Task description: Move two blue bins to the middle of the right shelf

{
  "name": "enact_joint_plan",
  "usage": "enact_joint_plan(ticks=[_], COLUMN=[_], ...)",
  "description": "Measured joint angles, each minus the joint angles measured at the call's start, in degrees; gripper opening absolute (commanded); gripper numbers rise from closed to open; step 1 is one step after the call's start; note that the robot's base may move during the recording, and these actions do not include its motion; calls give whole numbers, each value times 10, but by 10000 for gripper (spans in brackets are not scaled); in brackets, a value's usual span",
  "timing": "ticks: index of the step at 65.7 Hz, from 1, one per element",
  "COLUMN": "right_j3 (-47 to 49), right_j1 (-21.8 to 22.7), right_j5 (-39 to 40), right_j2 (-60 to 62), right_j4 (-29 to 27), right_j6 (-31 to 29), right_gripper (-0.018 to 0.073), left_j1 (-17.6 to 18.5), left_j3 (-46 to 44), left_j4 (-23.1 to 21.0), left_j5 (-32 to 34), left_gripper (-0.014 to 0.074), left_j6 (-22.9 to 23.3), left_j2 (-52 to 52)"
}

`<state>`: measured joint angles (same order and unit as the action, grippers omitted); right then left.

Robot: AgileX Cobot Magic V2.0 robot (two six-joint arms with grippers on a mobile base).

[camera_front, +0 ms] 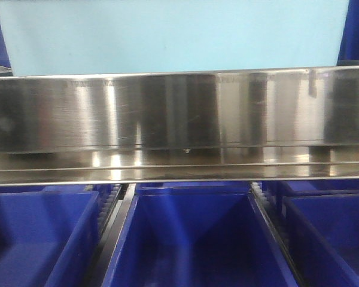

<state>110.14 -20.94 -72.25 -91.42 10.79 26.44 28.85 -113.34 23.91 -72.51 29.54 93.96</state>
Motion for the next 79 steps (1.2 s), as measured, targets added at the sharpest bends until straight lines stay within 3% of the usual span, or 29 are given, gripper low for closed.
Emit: enact_joint_plan(ticks=[41,57,79], right_j3=[0,0,0], right_j1=[1,1,1], right_j5=[-16,-15,-13], right_j2=[-5,-10,-24], right_j4=[0,-16,-17], right_j6=[-1,0,1], right_gripper=[-162,-162,-162], left_j1=[-1,-18,-24], left_j3=[47,47,47], left_j4=[-23,-30,-44], left_j5=[0,2,0], left_gripper=[-111,-111,-111], left_j6=[0,0,-22], left_j2=[8,8,8])
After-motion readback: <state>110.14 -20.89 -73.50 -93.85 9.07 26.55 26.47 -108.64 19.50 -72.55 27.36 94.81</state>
